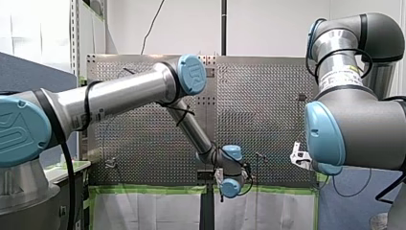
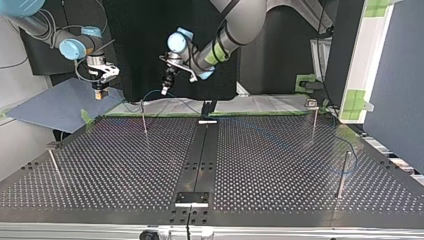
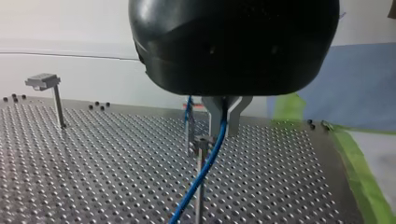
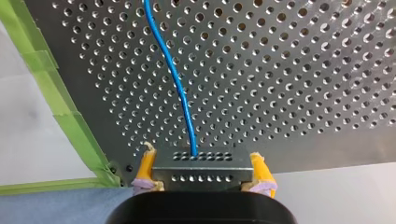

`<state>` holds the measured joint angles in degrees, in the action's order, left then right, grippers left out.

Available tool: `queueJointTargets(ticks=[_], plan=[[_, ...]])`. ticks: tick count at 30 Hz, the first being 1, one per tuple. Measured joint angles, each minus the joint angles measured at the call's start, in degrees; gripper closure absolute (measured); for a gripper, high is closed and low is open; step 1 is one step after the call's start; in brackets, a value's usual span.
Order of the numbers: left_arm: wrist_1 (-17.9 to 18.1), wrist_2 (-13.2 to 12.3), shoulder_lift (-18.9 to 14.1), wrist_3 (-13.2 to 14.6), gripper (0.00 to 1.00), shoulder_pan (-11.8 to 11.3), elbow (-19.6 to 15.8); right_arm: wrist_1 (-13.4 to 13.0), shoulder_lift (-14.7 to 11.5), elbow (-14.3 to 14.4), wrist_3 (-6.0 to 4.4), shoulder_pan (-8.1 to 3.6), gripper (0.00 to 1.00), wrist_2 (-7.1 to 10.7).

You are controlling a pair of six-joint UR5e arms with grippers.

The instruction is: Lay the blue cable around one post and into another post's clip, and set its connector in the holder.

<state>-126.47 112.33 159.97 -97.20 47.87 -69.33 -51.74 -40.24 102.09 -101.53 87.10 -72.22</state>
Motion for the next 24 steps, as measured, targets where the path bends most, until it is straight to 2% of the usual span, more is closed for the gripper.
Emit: queueJointTargets(ticks=[10, 24], plan=[[-1.4, -1.1, 0.9, 0.6, 1.0, -0.4, 2.7, 0.2, 0.1, -1.0, -0.26, -0.01, 0.95, -0.11], [-5.7, -1.2, 0.4, 1.6, 1.0, -0.5, 7.8, -0.6, 0.1, -1.1, -0.08, 0.2, 0.95, 0.14]])
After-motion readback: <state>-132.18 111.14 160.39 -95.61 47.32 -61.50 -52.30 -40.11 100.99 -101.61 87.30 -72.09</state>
